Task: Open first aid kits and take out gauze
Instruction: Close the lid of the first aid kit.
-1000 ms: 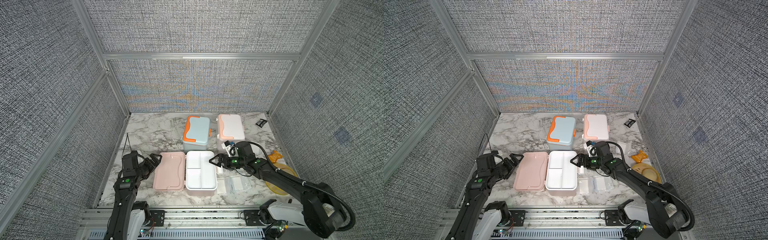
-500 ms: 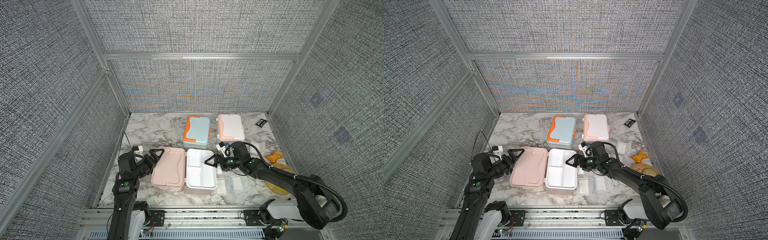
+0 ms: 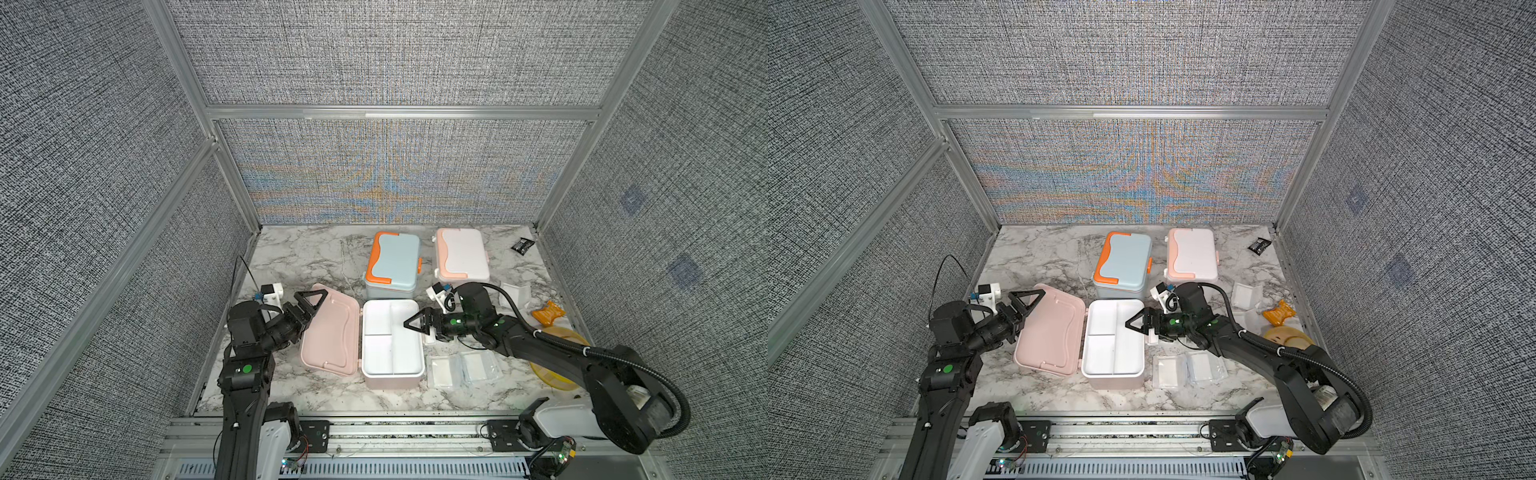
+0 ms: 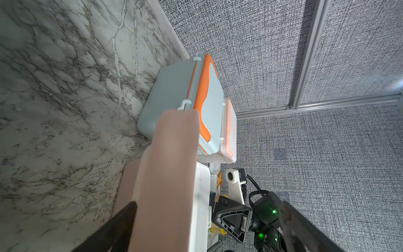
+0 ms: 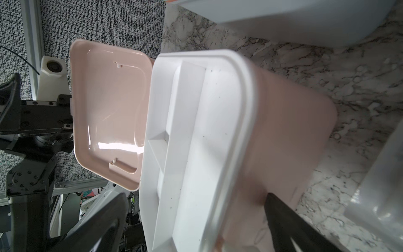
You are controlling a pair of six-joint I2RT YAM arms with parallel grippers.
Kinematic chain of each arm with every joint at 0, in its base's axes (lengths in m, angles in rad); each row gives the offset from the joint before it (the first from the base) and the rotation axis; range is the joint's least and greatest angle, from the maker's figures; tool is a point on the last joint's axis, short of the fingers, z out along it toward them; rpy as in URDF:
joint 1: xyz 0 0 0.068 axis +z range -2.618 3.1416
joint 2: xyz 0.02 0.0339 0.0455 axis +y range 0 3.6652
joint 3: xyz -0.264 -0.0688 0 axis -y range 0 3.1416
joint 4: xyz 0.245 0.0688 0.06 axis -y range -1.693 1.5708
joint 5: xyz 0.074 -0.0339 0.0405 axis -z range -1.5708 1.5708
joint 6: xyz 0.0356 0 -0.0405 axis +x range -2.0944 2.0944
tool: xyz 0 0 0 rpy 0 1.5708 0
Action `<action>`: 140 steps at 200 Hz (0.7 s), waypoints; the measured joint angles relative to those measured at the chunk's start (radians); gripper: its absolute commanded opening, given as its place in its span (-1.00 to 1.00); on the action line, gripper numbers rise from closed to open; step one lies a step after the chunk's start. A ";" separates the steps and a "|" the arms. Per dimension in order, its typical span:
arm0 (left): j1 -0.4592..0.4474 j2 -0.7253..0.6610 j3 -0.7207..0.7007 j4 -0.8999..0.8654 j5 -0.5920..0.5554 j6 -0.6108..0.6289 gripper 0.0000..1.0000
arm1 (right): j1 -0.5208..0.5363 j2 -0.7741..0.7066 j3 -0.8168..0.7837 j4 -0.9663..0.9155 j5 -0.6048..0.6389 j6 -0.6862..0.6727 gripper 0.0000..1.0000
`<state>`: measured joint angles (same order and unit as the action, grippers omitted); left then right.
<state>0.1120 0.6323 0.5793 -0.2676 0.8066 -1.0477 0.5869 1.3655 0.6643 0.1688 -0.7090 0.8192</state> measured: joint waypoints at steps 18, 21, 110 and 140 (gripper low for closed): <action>0.000 -0.001 0.032 -0.001 0.006 0.000 0.99 | 0.011 0.011 0.004 0.004 0.006 0.013 0.98; 0.000 0.000 0.038 -0.001 0.008 -0.001 0.99 | 0.013 0.012 0.006 0.004 0.008 0.015 0.98; -0.004 0.013 0.091 0.019 0.056 -0.046 0.99 | 0.117 0.079 0.062 0.055 0.095 0.092 0.98; -0.013 0.019 0.101 0.035 0.057 -0.053 0.99 | 0.158 0.089 0.067 0.084 0.146 0.128 0.98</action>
<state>0.0994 0.6518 0.6804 -0.2321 0.8635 -1.1007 0.7448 1.4548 0.7315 0.2531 -0.5629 0.9470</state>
